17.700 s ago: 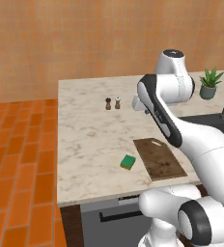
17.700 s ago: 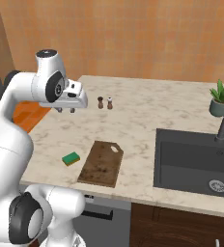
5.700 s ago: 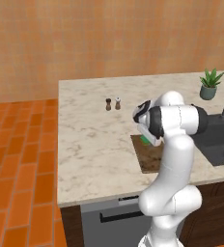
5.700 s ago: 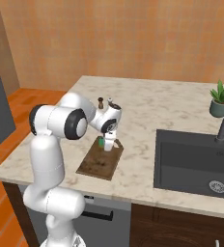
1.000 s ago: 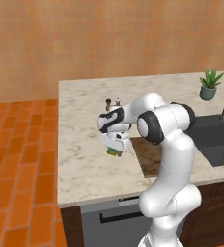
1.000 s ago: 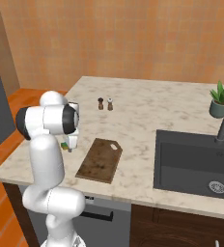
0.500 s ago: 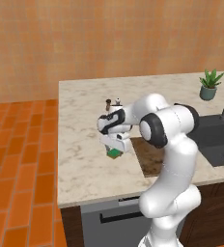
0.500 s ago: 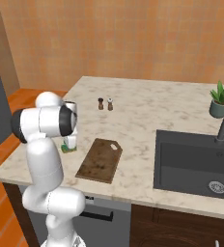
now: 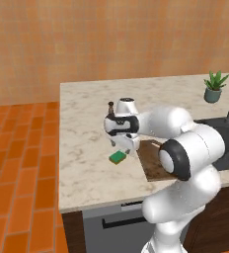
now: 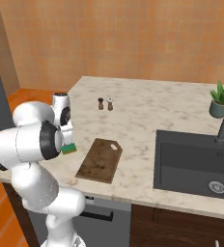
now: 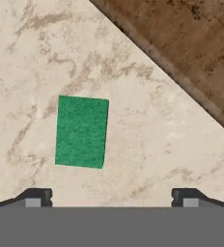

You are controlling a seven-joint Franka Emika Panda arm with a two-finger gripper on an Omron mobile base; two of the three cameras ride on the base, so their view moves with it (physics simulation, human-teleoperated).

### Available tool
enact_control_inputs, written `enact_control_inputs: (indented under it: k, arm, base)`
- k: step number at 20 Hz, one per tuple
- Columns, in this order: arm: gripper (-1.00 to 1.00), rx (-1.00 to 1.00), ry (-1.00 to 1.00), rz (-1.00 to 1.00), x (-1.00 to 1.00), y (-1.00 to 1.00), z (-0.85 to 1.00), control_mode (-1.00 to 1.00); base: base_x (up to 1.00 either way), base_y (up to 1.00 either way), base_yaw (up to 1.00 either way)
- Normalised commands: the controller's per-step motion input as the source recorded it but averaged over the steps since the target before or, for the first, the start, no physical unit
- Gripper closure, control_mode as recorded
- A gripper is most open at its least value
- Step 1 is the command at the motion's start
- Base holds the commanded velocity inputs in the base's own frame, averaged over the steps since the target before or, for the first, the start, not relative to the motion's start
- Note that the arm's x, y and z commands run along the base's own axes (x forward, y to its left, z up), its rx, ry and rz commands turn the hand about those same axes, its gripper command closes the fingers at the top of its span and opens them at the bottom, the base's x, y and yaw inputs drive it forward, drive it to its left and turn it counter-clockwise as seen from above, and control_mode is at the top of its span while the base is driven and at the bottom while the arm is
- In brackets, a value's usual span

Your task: Pick up the sponge from the counter and clean the cutting board by briefly scrubbing or pressing down on the cutting board. Once finished, release the sponge.

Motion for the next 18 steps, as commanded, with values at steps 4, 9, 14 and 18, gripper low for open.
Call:
enact_control_inputs:
  k: [4, 9, 14, 18]
  arm:
    - [-1.00, 0.18, -0.32, 0.24, -1.00, -0.54, 1.00, -1.00]
    - [-1.00, 0.25, -0.31, 0.28, -1.00, -0.38, 1.00, -1.00]
    - [-1.00, 0.35, -0.24, 0.31, -0.97, -0.35, 1.00, -1.00]
    - [-1.00, 0.41, -0.29, 0.28, -0.88, -0.80, 0.68, -1.00]
  base:
    - [0.00, 0.00, 0.00]
    - [0.00, 0.00, 0.00]
    - [0.00, 0.00, 0.00]
    - [0.00, 0.00, 0.00]
